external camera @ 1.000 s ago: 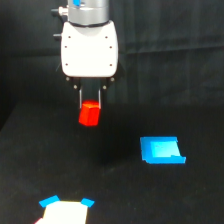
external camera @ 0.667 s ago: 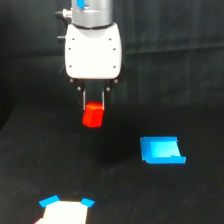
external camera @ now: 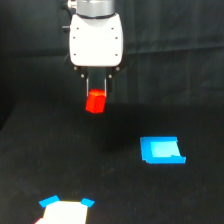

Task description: Pick up the red object from the table

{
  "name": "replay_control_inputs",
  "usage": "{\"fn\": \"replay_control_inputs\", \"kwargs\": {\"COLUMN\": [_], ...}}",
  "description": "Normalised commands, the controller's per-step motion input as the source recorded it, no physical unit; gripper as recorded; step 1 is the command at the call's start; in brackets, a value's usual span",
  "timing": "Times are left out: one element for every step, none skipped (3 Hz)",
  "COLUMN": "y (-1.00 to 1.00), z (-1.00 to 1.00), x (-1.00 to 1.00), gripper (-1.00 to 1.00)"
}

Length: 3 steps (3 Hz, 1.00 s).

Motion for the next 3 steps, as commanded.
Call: {"fn": "replay_control_inputs", "kwargs": {"y": [-0.35,-0.19,-0.46], "z": [1.00,-0.20,0.21], "x": [-0.88,-0.15,0.93], "gripper": [-0.96,-1.00,-0.85]}}
